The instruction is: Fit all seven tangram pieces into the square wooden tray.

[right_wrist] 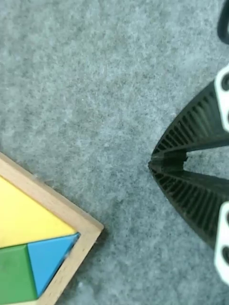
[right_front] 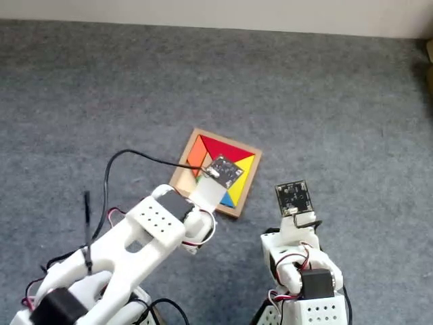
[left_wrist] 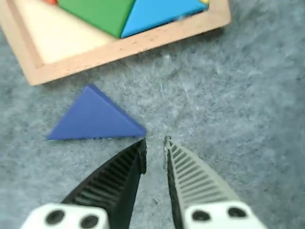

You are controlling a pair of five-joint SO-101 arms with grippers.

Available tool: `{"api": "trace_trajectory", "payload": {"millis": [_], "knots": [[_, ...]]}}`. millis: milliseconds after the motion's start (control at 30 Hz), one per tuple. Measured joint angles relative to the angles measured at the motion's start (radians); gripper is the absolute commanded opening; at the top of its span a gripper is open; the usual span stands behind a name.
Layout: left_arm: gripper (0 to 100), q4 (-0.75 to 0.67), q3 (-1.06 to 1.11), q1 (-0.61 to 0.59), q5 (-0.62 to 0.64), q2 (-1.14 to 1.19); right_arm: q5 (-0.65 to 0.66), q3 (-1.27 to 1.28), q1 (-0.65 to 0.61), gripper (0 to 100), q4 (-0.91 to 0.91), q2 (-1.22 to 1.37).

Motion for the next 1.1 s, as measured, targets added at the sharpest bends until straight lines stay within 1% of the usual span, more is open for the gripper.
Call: {"api": "trace_trajectory", "payload": {"millis": [133, 167, 300, 367, 500, 567, 700, 833, 1100], "knots": [[8, 0.009, 0.000, -0.037, -0.046, -0.048, 0.000, 0.000, 0.000, 0.5, 0.000, 0.000], [10, 0.009, 0.000, -0.052, -0.049, -0.054, 0.000, 0.000, 0.000, 0.5, 0.000, 0.000], [27, 0.009, 0.000, -0.147, -0.055, -0.063, 0.000, 0.000, 0.000, 0.5, 0.000, 0.000], [30, 0.009, 0.000, -0.218, -0.055, -0.063, 0.000, 0.000, 0.000, 0.5, 0.000, 0.000], [30, 0.009, 0.000, -0.347, -0.014, -0.026, 0.000, 0.000, 0.000, 0.5, 0.000, 0.000], [30, 0.008, 0.000, -0.376, -0.003, 0.015, 0.000, 0.000, 0.000, 0.5, 0.000, 0.000], [30, -0.023, -0.034, -0.377, -0.003, 0.130, 0.000, 0.000, 0.000, 0.5, 0.000, 0.000], [29, -0.040, -0.115, -0.377, -0.003, 0.259, 0.000, 0.000, 0.000, 0.5, 0.000, 0.000], [17, -0.032, -0.342, -0.379, 0.046, 0.543, 0.000, 0.000, 0.000, 0.5, 0.000, 0.000]]}}
